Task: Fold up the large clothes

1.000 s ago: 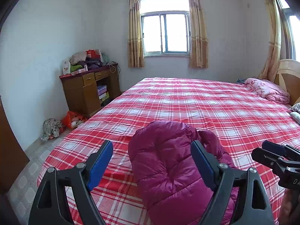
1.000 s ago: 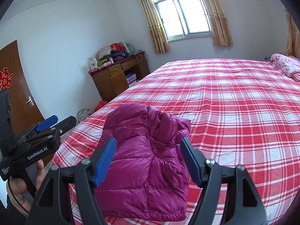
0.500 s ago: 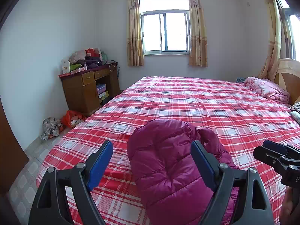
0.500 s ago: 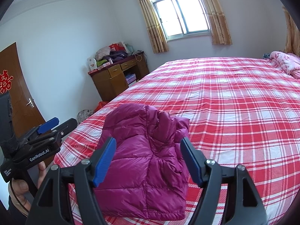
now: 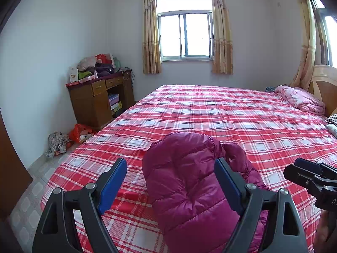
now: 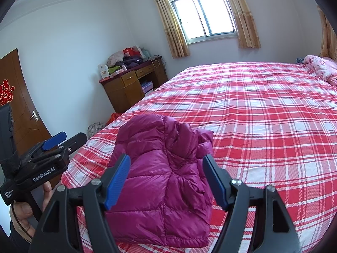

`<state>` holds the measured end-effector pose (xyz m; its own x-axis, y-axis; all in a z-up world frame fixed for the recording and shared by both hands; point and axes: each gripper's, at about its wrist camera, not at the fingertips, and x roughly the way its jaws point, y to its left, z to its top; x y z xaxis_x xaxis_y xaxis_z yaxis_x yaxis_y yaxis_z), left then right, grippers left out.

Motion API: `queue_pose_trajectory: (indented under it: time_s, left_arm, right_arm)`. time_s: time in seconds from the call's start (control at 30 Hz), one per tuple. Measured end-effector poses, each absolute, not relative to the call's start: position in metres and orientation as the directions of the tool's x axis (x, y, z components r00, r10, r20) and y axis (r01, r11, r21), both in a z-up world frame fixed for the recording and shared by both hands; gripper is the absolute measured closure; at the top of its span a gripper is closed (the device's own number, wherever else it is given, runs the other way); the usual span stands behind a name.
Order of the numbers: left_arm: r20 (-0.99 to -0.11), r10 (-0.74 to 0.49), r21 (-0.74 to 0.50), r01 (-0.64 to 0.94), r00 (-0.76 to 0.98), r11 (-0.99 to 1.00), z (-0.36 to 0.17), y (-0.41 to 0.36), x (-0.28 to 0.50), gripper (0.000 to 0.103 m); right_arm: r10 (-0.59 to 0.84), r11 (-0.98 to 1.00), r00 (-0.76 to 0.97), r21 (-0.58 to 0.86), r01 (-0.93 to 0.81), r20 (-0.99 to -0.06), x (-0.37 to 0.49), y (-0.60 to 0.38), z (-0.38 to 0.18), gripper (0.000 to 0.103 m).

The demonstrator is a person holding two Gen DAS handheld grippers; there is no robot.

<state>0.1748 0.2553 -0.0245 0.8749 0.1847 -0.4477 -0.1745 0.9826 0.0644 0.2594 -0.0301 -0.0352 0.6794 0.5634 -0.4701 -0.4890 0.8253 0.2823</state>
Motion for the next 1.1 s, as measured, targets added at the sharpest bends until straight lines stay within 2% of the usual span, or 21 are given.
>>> queue_pose_trajectory:
  time_s: [0.9,1.1]
  left_arm:
    - [-0.475,0.200,0.096,-0.176,0.857,0.980,-0.035,0.247,0.180,0.018]
    - [-0.445,0.239,0.121,-0.207,0.863,0.971,-0.034,0.244,0.177,0.018]
  right_arm:
    - [0.564,0.825,0.677,0.284,-0.489,-0.473,0.260,-0.033,-0.039,0.029]
    - [0.562,0.826,0.678,0.285,-0.486,-0.474,0.260,-0.033,-0.039,0.029]
